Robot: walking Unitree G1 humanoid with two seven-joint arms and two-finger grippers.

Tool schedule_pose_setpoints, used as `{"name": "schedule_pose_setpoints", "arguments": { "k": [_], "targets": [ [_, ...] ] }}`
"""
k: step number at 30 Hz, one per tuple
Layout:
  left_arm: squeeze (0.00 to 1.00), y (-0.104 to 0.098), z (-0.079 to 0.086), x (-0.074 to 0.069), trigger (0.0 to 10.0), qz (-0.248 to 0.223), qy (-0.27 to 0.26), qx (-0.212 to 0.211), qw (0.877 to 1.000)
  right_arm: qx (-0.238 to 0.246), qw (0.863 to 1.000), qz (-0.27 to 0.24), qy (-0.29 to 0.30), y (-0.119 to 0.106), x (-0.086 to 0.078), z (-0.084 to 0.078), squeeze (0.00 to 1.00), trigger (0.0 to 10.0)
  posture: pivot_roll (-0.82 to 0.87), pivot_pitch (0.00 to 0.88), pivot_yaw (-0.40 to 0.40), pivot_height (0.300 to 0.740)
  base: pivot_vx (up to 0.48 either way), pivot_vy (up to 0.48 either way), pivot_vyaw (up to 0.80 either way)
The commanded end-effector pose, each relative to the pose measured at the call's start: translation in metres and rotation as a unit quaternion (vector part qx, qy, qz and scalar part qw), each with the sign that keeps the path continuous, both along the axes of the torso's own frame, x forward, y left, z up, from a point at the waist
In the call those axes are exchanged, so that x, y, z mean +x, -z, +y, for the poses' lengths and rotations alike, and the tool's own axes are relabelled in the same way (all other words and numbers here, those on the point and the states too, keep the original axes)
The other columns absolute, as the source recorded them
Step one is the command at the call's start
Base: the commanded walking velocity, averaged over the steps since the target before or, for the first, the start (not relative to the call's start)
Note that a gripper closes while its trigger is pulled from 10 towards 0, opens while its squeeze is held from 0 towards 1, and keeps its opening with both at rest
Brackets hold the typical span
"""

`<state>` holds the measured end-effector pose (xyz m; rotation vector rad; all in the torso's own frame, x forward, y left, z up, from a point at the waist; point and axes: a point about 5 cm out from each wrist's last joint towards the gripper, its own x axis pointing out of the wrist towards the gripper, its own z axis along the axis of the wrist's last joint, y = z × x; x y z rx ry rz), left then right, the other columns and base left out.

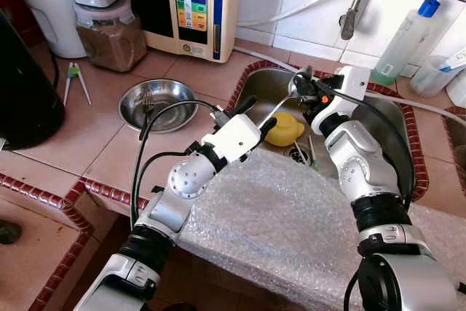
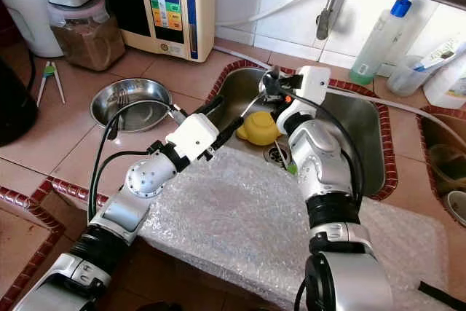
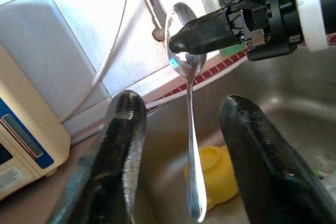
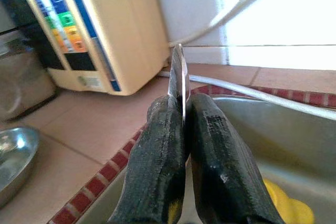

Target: Kitchen organization

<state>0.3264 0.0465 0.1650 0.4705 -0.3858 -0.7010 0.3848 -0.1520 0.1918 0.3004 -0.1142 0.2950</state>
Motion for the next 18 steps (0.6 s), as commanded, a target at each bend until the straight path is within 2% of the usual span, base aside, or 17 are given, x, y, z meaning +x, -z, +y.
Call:
{"name": "schedule_pose_setpoints", "arguments": {
  "k": [1, 2, 3, 4, 6, 7, 9, 11, 13, 18],
  "targets": [
    [1.00, 0.002, -0.004, -0.004, 10.0, 0.012, 0.017, 0.008, 1.000, 0.005, 0.999, -0.006, 0.033, -0.005, 0.003, -0.011, 0.00, 0.0, 0.04, 0.108, -0.049, 0.740, 0.000, 0.000, 0.00],
    [1.00, 0.003, -0.004, -0.005, 10.0, 0.024, 0.028, 0.013, 0.999, -0.003, 0.998, 0.001, 0.063, -0.003, 0.004, -0.019, 0.00, 0.0, 0.04, 0.107, -0.049, 0.740, 0.000, 0.000, 0.00],
    [1.00, 0.003, -0.004, -0.005, 10.0, 0.024, 0.028, 0.013, 0.999, -0.003, 0.998, 0.001, 0.063, -0.003, 0.004, -0.019, 0.00, 0.0, 0.04, 0.107, -0.049, 0.740, 0.000, 0.000, 0.00],
    [1.00, 0.002, -0.004, -0.005, 10.0, 0.035, 0.038, 0.019, 0.998, -0.018, 0.995, 0.009, 0.102, -0.001, 0.005, -0.030, 0.00, 0.0, 0.04, 0.108, -0.049, 0.740, 0.000, 0.000, 0.00],
    [1.00, 0.002, -0.003, -0.005, 10.0, 0.037, 0.041, 0.022, 0.998, -0.024, 0.993, 0.011, 0.112, 0.000, 0.005, -0.033, 0.00, 0.0, 0.04, 0.108, -0.050, 0.740, 0.000, 0.000, 0.00],
    [1.00, 0.000, -0.001, -0.005, 10.0, 0.037, 0.041, 0.027, 0.998, -0.045, 0.988, 0.017, 0.146, 0.002, 0.005, -0.043, 0.00, 0.0, 0.04, 0.109, -0.051, 0.740, 0.000, 0.000, 0.00],
    [1.00, -0.001, 0.002, -0.004, 10.0, 0.044, 0.041, 0.029, 0.998, -0.070, 0.983, 0.024, 0.169, 0.006, 0.005, -0.050, 0.00, 0.0, 0.04, 0.110, -0.052, 0.740, 0.000, 0.000, 0.00],
    [1.00, 0.001, 0.006, -0.003, 10.0, 0.062, 0.047, 0.043, 0.996, -0.138, 0.970, 0.041, 0.195, 0.016, 0.003, -0.058, 0.00, 0.0, 0.04, 0.110, -0.053, 0.740, 0.000, 0.000, 0.00],
    [1.00, 0.001, 0.007, -0.003, 10.0, 0.063, 0.047, 0.043, 0.996, -0.142, 0.969, 0.044, 0.196, 0.017, 0.003, -0.059, 0.00, 0.0, 0.04, 0.110, -0.053, 0.740, 0.000, 0.000, 0.00],
    [1.00, 0.007, 0.011, -0.005, 10.0, 0.103, 0.063, 0.061, 0.991, -0.187, 0.959, 0.081, 0.199, 0.040, -0.002, -0.060, 0.00, 0.0, 0.04, 0.110, -0.056, 0.740, 0.000, 0.000, 0.00]
  ]
}}
